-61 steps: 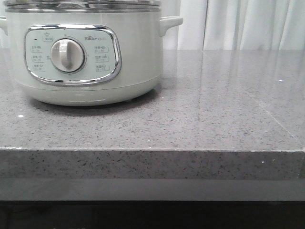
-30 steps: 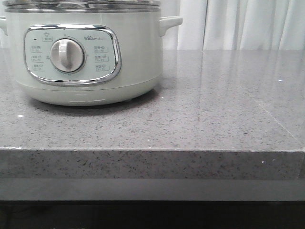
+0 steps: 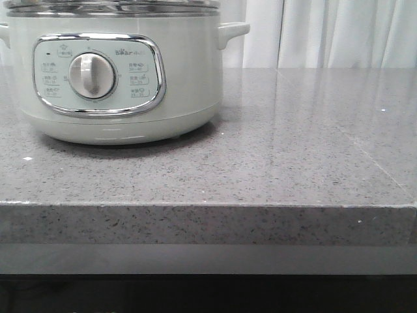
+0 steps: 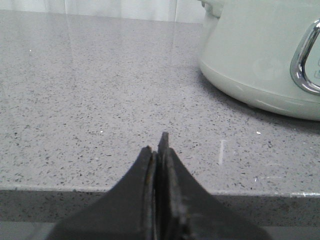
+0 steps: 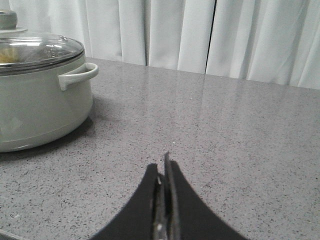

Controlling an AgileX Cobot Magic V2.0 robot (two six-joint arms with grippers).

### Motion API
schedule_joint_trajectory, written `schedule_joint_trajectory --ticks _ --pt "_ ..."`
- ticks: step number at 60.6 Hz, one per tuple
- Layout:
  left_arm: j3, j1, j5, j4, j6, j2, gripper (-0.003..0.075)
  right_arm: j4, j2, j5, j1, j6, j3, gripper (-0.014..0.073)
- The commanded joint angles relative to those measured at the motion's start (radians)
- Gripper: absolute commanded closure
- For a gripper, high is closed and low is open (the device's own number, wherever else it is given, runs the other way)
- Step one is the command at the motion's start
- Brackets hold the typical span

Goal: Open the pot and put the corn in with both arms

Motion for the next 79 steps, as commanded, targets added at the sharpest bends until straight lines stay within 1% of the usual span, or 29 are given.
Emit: schedule_joint_trajectory --ticks 1,7,19,30,36,42,79 --pt "0.000 0.001 -0.087 -0.013 -0.003 -0.024 0.0738 -0.006 0.010 -0.099 -0.005 -0.008 -0.013 0.0662" --pt "0.000 0.001 -0.087 -0.013 -0.003 -0.024 0.0738 -0.017 -0.001 -0.164 -0.020 -0.008 0.060 0.0662" --pt "0.000 0.001 -0.087 -0.013 -0.003 -0.024 0.0738 -0.017 -0.065 -0.297 -0.094 0.031 0.251 0.0662" --pt "0.000 0.001 -0.087 -0.013 -0.003 -0.024 0.0738 -0.017 -0.163 -0.297 -0.125 0.032 0.349 0.0662" --pt "0.000 0.001 -0.087 -0.013 -0.003 -0.024 0.0738 -0.017 -0.221 -0.250 -0.137 0.032 0.349 0.0662" --pt "0.000 0.001 -0.087 -0.013 -0.003 -0.022 0.0738 -0.017 -0.216 -0.240 -0.144 0.032 0.349 0.0662" --pt "0.000 0.001 -0.087 -0.013 -0.003 -0.022 0.0738 -0.017 -0.216 -0.239 -0.144 0.032 0.349 0.0662"
